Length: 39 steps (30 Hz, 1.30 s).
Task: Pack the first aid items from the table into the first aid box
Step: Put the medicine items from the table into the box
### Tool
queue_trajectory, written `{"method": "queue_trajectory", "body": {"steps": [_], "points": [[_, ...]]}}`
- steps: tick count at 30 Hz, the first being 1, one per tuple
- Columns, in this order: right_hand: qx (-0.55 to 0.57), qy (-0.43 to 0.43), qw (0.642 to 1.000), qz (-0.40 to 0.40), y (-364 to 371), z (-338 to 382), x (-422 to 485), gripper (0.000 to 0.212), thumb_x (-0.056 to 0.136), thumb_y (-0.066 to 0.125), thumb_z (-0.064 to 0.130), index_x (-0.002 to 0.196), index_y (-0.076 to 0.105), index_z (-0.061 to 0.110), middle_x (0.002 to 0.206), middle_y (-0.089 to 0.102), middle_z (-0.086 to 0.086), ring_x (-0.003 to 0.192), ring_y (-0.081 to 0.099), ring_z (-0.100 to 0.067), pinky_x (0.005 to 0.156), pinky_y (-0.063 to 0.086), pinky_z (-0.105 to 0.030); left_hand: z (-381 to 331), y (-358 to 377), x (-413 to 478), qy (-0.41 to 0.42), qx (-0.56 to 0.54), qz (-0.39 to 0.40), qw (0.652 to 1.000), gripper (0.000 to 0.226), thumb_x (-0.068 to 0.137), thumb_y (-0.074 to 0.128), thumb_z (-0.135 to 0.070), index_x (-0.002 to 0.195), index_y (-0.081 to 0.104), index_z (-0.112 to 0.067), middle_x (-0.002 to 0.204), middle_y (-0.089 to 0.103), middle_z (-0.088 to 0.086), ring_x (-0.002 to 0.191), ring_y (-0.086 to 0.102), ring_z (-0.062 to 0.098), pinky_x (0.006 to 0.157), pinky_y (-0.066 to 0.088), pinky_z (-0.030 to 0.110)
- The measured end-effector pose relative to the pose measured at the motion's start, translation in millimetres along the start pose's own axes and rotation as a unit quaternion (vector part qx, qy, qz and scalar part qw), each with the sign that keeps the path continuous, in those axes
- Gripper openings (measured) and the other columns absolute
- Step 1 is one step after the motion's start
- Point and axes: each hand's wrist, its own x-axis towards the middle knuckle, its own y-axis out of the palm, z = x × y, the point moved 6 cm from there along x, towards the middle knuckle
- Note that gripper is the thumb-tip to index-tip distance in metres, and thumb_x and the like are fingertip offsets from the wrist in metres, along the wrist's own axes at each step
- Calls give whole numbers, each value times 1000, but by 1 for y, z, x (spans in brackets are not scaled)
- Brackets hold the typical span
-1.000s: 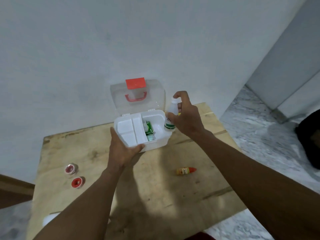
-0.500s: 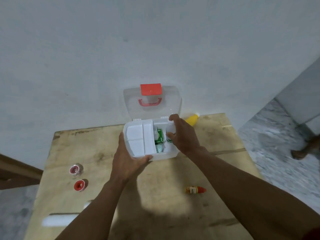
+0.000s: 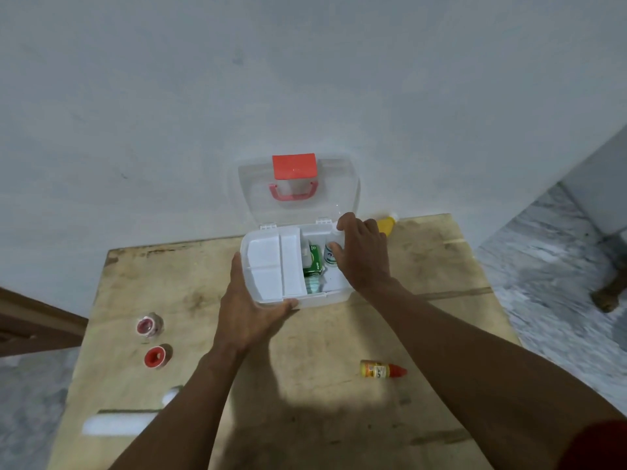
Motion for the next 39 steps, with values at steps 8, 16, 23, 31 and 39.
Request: {"method": "queue_trajectory", "body": {"steps": [8,16,23,31,39], "points": [[41,13,998,46,-11,-1,-15,40,84,71,25,118,56,11,109,64,-11,102,55,-36,81,49,-45,0,-1,-1,8,-34,7,999,97,57,93,-30,131,31,-34,118,54,-21,103,55,-10,65,47,4],[167,189,967,47,-38,-26,-40,44,92,64,33,130,52,14,122,61,-13,112,58,-30,90,42,-33,7,-6,-4,19,-61,-14,998,100,55,91,-43,135,32,-33,122,52,-19,106,53,-6,80,48,24],[176,296,939,25,-33,-65,-38,46,92,61,34,131,49,13,120,63,-16,117,56,-32,95,41,-35,8,-3,-8,18,-28,-11,999,102,57,88,-47,137,26,-40,125,43,-20,110,46,8,80,44,25],[161,372,913,50,1,-110,21,40,97,53,28,131,41,9,125,58,-17,119,56,-33,96,42,-37,6,0,-4,-28,-4,-10,1000,111,48,82,-63,142,27,-42,124,48,-30,110,51,8,80,46,27],[155,415,893,81,36,-138,50,50,87,65,30,126,44,7,121,61,-19,114,59,-36,90,47,-38,-2,8,2,-56,7,-4,998,115,45,79,-65,145,28,-39,117,40,-54,106,50,-14,81,45,25]]}}
